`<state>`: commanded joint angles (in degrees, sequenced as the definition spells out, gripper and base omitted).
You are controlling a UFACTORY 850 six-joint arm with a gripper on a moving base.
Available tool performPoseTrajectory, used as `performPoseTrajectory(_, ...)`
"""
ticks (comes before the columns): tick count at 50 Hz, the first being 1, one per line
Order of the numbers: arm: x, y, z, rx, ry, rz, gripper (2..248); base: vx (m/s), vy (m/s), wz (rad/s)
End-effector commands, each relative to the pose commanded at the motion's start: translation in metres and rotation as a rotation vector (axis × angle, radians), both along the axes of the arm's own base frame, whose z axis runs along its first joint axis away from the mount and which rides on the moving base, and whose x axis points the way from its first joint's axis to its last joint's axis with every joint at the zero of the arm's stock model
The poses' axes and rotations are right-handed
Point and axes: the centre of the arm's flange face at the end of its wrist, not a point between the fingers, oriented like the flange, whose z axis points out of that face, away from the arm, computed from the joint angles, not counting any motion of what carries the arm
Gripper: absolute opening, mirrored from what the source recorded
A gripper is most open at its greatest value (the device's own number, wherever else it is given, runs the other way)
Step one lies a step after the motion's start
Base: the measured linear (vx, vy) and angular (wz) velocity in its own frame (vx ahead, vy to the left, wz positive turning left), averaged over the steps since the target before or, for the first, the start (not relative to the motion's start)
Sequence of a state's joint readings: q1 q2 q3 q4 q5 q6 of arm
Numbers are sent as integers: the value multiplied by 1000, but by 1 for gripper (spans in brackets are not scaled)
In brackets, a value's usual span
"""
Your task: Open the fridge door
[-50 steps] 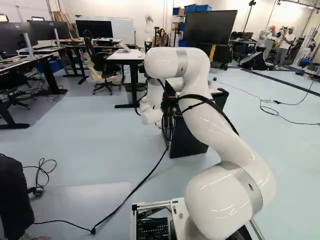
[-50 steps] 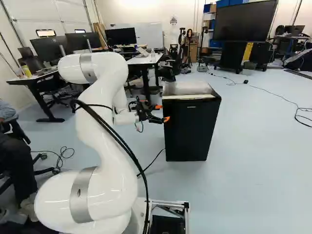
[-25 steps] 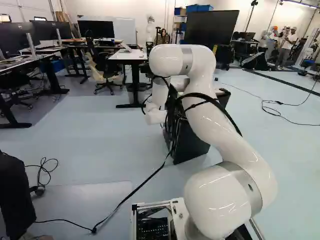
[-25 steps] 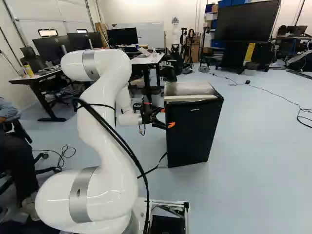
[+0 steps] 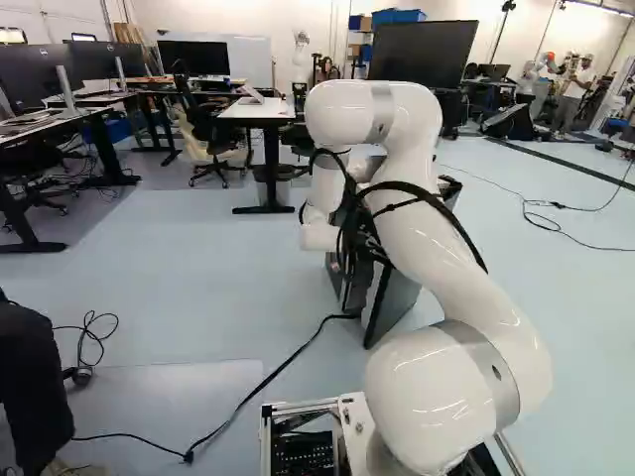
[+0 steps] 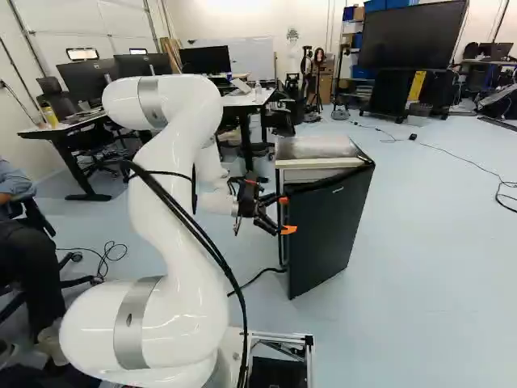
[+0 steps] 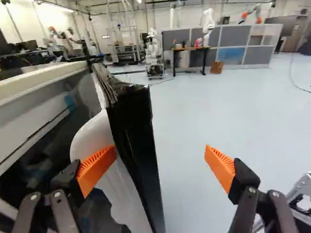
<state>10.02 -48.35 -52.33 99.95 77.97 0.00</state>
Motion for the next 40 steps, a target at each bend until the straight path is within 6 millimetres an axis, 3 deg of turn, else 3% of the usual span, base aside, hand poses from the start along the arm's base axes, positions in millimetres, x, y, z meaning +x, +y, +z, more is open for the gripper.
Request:
performPoseTrajectory(19, -37, -23, -5, 8, 48, -178, 247, 0, -1, -2)
performPoseTrajectory(40, -66, -49, -9, 0, 100, -253, 247, 0, 0, 0)
